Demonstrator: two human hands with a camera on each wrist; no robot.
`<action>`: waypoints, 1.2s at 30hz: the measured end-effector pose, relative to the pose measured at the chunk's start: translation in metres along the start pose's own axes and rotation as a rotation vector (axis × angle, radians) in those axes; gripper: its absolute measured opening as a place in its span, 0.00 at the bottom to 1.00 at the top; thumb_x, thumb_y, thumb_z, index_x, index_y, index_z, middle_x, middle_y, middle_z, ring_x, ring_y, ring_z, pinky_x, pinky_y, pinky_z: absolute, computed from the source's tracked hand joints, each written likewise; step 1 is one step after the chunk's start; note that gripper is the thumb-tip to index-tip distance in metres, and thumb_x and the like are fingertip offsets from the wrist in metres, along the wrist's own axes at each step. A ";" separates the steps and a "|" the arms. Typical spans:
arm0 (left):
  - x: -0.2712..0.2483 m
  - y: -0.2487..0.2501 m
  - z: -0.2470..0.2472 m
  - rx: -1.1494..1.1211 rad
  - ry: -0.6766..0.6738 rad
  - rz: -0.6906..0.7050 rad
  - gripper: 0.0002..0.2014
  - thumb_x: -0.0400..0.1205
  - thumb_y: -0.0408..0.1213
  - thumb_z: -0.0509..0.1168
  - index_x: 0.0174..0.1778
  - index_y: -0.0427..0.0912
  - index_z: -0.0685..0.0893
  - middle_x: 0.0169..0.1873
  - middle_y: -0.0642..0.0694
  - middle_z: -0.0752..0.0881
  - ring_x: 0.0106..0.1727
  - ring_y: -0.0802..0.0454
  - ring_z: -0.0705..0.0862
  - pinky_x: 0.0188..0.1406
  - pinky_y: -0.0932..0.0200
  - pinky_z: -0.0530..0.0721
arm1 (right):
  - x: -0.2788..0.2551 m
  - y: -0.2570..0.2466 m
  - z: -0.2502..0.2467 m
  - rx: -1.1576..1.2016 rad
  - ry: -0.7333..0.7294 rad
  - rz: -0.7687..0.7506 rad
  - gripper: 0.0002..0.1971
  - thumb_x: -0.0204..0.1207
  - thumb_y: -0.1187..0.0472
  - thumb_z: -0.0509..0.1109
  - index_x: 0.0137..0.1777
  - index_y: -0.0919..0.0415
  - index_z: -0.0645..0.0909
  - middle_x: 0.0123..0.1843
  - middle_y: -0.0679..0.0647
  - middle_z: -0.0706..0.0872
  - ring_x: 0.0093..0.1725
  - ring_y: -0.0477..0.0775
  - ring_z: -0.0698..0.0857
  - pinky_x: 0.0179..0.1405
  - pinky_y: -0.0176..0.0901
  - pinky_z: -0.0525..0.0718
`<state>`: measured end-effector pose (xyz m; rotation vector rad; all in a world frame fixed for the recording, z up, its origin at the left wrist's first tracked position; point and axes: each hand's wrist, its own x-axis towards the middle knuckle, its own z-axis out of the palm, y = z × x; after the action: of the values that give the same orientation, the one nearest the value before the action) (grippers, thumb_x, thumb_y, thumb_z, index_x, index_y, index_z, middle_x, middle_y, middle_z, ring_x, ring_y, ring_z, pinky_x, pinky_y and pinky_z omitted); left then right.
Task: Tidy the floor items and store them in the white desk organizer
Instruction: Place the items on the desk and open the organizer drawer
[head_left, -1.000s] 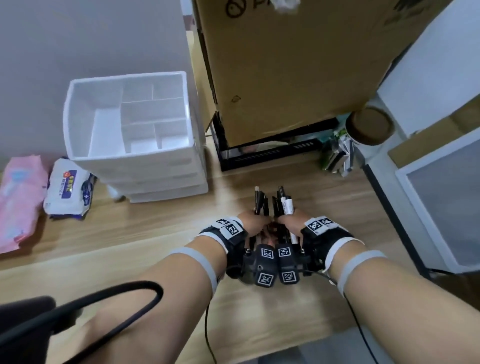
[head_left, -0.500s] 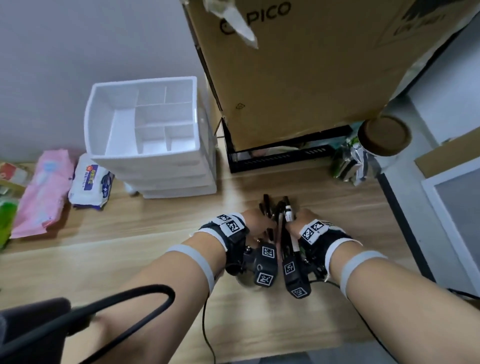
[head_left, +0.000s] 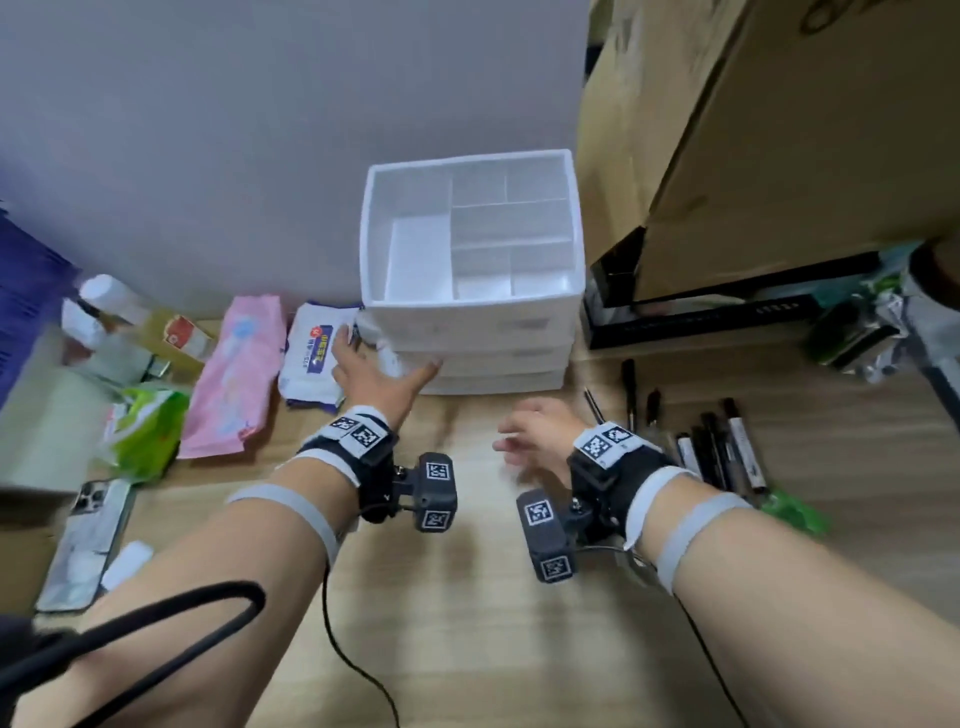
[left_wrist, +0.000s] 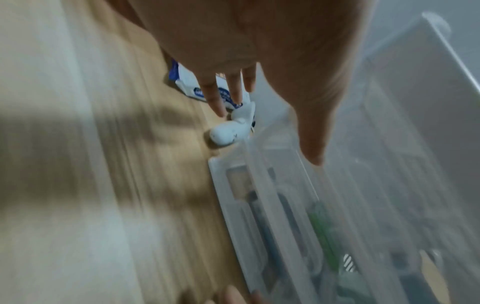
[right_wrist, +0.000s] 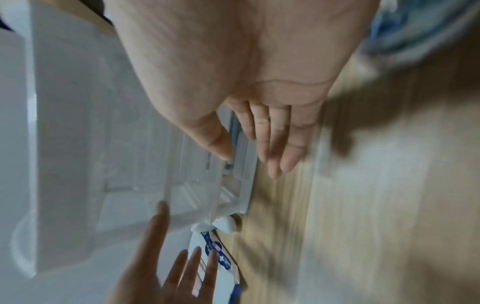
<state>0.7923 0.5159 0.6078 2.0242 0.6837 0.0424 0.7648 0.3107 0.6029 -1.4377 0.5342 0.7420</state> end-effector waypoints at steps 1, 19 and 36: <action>0.006 0.001 -0.007 -0.023 -0.047 0.047 0.62 0.56 0.62 0.83 0.83 0.49 0.59 0.77 0.46 0.71 0.77 0.48 0.72 0.77 0.44 0.73 | 0.006 0.000 0.006 0.093 0.036 0.023 0.14 0.80 0.69 0.66 0.63 0.62 0.72 0.58 0.64 0.83 0.50 0.62 0.89 0.56 0.59 0.88; 0.026 0.001 -0.022 0.020 -0.354 0.251 0.32 0.71 0.52 0.79 0.64 0.42 0.74 0.53 0.51 0.84 0.56 0.52 0.84 0.54 0.64 0.81 | 0.009 -0.021 0.071 0.448 0.304 -0.116 0.07 0.79 0.63 0.69 0.40 0.62 0.79 0.34 0.56 0.83 0.26 0.52 0.81 0.38 0.49 0.83; 0.004 0.069 -0.070 0.061 -0.199 0.461 0.16 0.79 0.51 0.73 0.43 0.45 0.75 0.32 0.54 0.79 0.33 0.57 0.79 0.33 0.62 0.75 | -0.062 -0.051 0.067 0.548 0.337 -0.184 0.12 0.77 0.63 0.75 0.51 0.71 0.78 0.42 0.63 0.86 0.41 0.57 0.90 0.46 0.49 0.91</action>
<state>0.8054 0.5470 0.7000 2.1718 0.0866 0.0892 0.7535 0.3698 0.6884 -1.0754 0.7820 0.1764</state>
